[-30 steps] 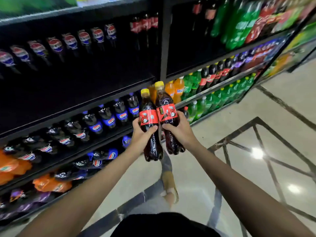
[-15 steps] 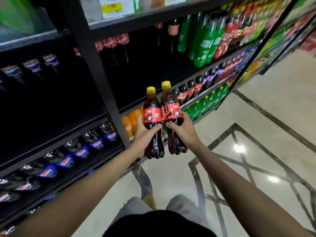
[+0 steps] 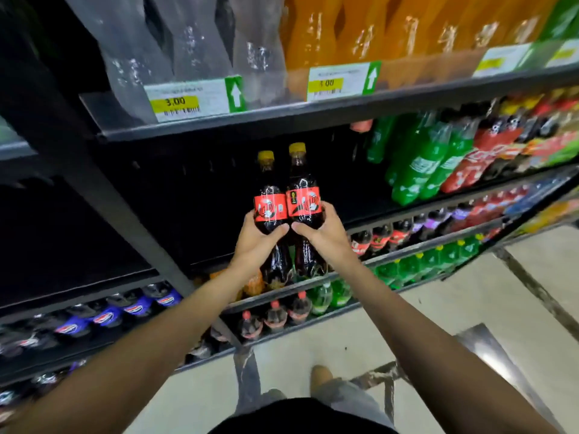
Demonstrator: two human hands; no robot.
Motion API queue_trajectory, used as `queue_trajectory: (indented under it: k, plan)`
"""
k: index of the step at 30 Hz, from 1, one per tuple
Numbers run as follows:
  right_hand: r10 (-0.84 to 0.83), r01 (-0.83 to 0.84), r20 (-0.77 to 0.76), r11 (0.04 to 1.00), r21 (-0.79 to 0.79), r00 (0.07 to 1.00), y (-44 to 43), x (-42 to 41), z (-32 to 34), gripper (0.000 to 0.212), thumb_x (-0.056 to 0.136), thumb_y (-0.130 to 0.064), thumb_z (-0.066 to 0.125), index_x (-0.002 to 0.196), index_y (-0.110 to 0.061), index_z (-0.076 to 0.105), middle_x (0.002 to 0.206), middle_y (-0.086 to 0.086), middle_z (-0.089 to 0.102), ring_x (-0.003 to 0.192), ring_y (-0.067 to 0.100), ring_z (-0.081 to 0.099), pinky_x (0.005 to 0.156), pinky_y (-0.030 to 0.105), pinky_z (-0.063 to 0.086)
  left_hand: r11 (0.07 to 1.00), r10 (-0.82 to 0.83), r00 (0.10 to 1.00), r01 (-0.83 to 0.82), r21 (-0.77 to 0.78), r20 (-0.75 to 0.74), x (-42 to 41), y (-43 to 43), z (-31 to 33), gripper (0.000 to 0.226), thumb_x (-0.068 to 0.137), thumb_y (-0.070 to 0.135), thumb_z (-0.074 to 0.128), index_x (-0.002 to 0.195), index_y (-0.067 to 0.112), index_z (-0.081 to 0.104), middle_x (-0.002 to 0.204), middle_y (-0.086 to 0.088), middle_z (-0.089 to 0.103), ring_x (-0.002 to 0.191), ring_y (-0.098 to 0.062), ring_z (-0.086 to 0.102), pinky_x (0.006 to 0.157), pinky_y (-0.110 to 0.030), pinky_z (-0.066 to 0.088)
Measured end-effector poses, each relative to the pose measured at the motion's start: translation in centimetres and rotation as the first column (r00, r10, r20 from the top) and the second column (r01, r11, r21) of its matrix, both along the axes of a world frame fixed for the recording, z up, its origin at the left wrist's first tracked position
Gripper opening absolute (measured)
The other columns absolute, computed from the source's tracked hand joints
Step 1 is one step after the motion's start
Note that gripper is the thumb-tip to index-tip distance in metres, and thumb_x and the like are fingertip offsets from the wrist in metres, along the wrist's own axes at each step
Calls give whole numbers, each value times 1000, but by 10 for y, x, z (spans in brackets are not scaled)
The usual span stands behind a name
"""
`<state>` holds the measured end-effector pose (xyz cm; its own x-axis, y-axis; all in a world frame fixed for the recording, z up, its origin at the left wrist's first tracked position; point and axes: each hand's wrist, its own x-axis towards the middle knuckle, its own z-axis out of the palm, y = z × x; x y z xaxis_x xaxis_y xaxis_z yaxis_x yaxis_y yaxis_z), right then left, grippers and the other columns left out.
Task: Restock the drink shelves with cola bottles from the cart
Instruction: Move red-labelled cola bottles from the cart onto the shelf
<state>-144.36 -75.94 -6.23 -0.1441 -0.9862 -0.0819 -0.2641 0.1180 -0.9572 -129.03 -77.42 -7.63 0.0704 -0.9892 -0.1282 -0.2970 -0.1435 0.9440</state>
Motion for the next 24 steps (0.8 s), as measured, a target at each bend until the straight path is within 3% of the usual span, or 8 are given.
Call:
queue_trajectory:
  k: [5,9,13,18,21,24]
  plan:
    - [113,-112,4,992,-61,994,-57,-8,9,60,77,-18,80,128,-18,47,104,-20,58,95,-9,54,76,0,40,983,124,992,-118,-143,33,-11,-39,6,74,80,31,77,140,14,38,115,12,53,107,-4,50,77,-6,35]
    - [172,-170,4,977,-125,985,-87,-9,3,63,73,-14,82,127,-16,50,116,-2,63,107,9,60,95,24,47,955,195,980,-185,-233,22,-13,-57,3,78,79,24,79,142,14,35,117,10,56,108,-3,54,81,-4,38]
    - [189,-187,-5,972,-143,982,-103,-6,-12,72,71,-13,84,133,-15,47,112,-9,61,100,-2,59,90,17,48,942,229,974,-221,-251,0,-14,-67,-5,82,80,18,77,146,14,28,125,5,55,113,-3,51,83,0,36]
    - [198,-191,41,973,-128,979,-114,2,-26,83,72,-7,82,142,-12,38,126,1,59,114,9,57,96,18,45,935,255,967,-250,-253,-15,-13,-74,-12,84,82,13,75,147,13,23,121,10,50,112,-1,49,81,6,35]
    - [212,-202,66,971,-128,975,-116,7,-29,84,73,-6,81,143,-14,35,125,-5,55,109,-3,55,88,3,40,939,249,969,-243,-245,-5,-9,-77,-17,83,82,14,75,146,13,21,123,8,50,115,-6,51,83,4,36]
    - [229,-216,94,967,-135,969,-118,10,-35,84,74,-2,80,141,-17,32,119,-10,53,103,-15,52,84,-1,40,943,246,969,-235,-234,17,-6,-81,-20,84,83,13,74,147,14,19,126,6,48,116,-5,49,82,6,34]
